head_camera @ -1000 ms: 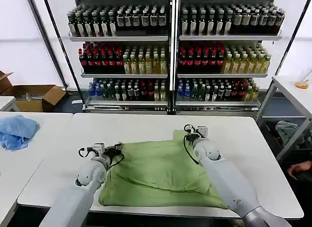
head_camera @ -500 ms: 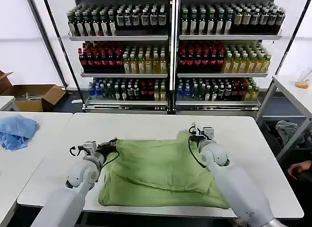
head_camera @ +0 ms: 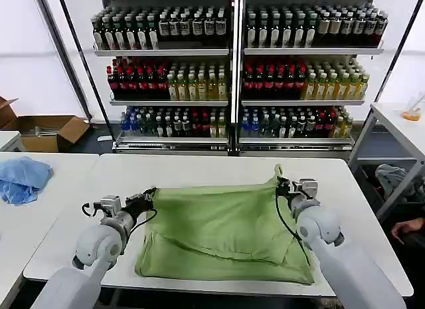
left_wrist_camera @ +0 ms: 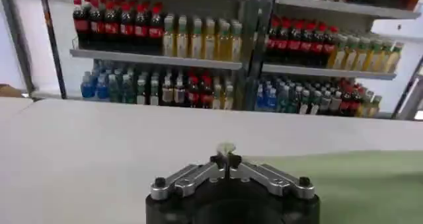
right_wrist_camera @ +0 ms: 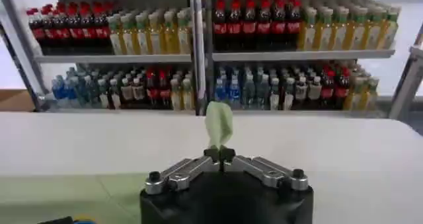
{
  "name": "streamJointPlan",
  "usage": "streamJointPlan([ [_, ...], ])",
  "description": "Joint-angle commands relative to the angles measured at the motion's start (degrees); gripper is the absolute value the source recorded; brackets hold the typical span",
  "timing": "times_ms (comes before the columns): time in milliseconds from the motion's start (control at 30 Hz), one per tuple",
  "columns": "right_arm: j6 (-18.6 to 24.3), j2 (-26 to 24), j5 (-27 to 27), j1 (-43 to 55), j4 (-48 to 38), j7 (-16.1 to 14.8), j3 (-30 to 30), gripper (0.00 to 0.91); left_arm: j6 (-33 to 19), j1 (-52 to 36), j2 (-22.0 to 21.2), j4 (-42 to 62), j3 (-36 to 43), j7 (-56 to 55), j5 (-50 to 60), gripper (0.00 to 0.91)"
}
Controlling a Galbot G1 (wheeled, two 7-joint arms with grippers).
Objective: Fold and organize the clothes.
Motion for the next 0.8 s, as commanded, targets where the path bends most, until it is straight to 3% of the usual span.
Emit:
streamJointPlan([
  [33,-0.3,-3.0,-2.1,-14.8,12.8,-0.1,6.3,0.0,-0.8,8.4,3.2,-7.1,-0.8,2.2,4.1,0.02],
  [367,-0.4,-0.5,-4.0,-25.5,17.5,-0.1,11.2,0.0,-1.5,13.2,3.5,-7.8,-0.9,3.3,9.5,0.02],
  [633,-0.4,2.1,-5.1,-24.8,13.2,0.1,9.6,0.0,-2.5,13.6,2.9,-5.1,-0.1,3.5,13.8,0.02],
  [667,-0.4,2.4,-5.2,-24.3,12.8,0.4,9.0,0.06,-2.4,13.2,2.6,-4.5,0.1,3.8,14.0,0.101],
  [700,-0.5,2.7,-5.4,-24.0,12.5,0.6,8.6,0.333,-2.5,13.1,2.4,-4.4,0.1,3.8,14.1,0.262],
  [733,-0.5,3.0,-5.8,-23.7,12.2,0.4,8.2,0.907,-2.6,12.8,2.2,-4.2,0.3,3.8,14.3,0.907],
  [800,-0.4,3.5,-6.5,-23.3,11.4,0.2,7.7,0.907,-4.3,12.2,1.4,-3.9,0.3,3.4,15.3,0.907],
])
